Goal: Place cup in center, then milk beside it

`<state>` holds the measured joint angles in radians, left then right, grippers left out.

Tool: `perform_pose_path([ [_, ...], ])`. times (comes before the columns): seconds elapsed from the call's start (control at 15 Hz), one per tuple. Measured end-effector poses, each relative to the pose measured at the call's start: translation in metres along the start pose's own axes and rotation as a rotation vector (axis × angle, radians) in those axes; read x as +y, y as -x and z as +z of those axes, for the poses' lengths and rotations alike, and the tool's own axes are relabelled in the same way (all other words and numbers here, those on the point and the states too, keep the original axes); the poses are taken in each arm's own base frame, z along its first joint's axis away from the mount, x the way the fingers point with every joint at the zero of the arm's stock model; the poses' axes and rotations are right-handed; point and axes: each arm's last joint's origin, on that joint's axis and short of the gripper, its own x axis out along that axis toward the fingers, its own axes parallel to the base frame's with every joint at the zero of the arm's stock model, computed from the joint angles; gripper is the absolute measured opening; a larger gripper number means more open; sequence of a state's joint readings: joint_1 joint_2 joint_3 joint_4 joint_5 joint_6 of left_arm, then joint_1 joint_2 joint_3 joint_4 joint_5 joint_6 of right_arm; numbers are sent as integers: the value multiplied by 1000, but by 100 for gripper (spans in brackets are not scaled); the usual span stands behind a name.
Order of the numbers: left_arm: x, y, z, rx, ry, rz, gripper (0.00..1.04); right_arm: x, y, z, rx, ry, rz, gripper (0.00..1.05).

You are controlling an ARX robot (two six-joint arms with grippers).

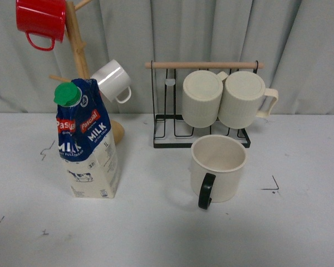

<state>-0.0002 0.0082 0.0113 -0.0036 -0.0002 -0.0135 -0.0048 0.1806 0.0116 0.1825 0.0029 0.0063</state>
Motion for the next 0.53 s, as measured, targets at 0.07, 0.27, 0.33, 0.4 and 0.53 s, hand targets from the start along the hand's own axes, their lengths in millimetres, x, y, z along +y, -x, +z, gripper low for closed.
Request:
perform_pose_path([
  [0.07, 0, 0, 0, 0, 0, 0, 98, 0, 1, -1, 10, 0, 0, 2],
  [0.27, 0, 0, 0, -2, 0, 0, 98, 0, 11, -3, 13, 0, 3, 2],
  [0.33, 0, 0, 0, 0, 0, -1, 98, 0, 11, -4, 13, 0, 3, 2],
  [0.4, 0, 0, 0, 0, 0, 0, 98, 0, 11, -3, 8, 0, 3, 2],
  [0.53, 0, 0, 0, -1, 0, 0, 98, 0, 11, -3, 10, 1, 3, 23],
])
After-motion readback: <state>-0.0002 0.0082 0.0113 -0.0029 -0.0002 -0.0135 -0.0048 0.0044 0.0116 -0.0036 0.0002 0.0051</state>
